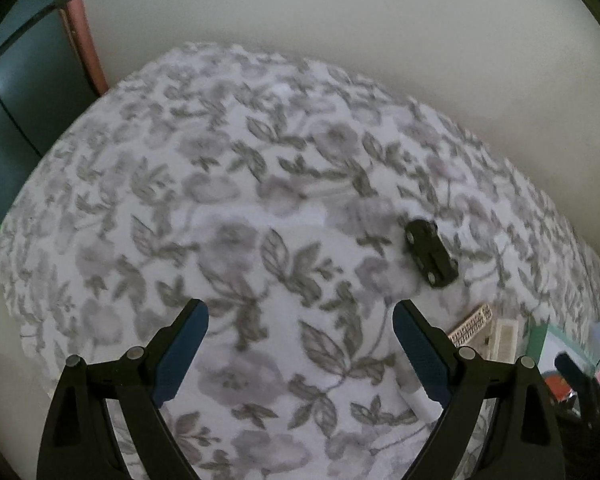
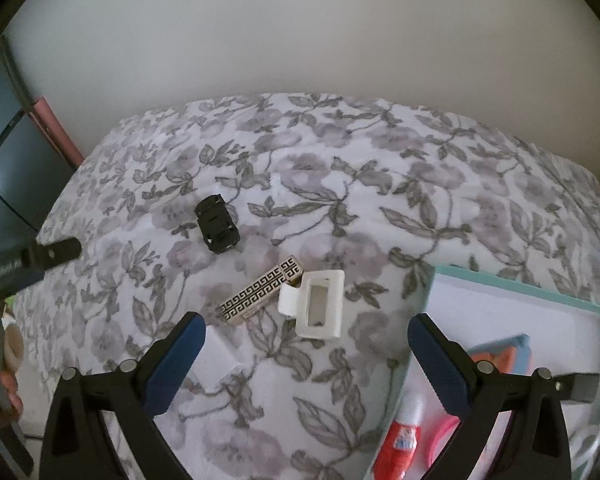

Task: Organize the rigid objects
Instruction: 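Move both open tools over the white cube and white clip beside the tray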

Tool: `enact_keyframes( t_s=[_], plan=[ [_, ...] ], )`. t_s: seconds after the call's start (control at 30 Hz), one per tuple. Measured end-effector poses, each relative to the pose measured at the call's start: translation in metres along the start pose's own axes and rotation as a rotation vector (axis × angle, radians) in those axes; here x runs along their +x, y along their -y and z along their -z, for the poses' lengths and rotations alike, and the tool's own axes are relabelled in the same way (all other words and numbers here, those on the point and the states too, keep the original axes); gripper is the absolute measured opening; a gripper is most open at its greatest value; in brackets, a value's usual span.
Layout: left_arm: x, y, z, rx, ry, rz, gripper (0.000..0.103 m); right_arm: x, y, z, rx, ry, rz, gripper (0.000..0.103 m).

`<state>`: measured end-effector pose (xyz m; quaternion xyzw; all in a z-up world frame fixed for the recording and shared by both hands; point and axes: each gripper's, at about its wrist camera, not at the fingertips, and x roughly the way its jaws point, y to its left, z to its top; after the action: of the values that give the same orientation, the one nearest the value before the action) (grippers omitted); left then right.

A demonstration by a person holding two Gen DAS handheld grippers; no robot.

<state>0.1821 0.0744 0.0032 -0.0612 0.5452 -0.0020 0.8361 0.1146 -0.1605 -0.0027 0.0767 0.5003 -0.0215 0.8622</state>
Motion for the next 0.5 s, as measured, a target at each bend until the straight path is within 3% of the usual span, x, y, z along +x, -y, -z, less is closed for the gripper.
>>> enact_keyframes(
  t_s=[0.33, 0.5],
  plan=[
    [0.024, 0.035, 0.019, 0.026, -0.082, 0.034, 0.094, 0.033, 0.017, 0.004, 0.018, -0.049, 0.020, 0.095],
    [0.032, 0.047, 0.028, 0.017, -0.119, 0.060, 0.094, 0.039, 0.017, 0.004, 0.009, -0.049, 0.009, 0.088]
  ],
)
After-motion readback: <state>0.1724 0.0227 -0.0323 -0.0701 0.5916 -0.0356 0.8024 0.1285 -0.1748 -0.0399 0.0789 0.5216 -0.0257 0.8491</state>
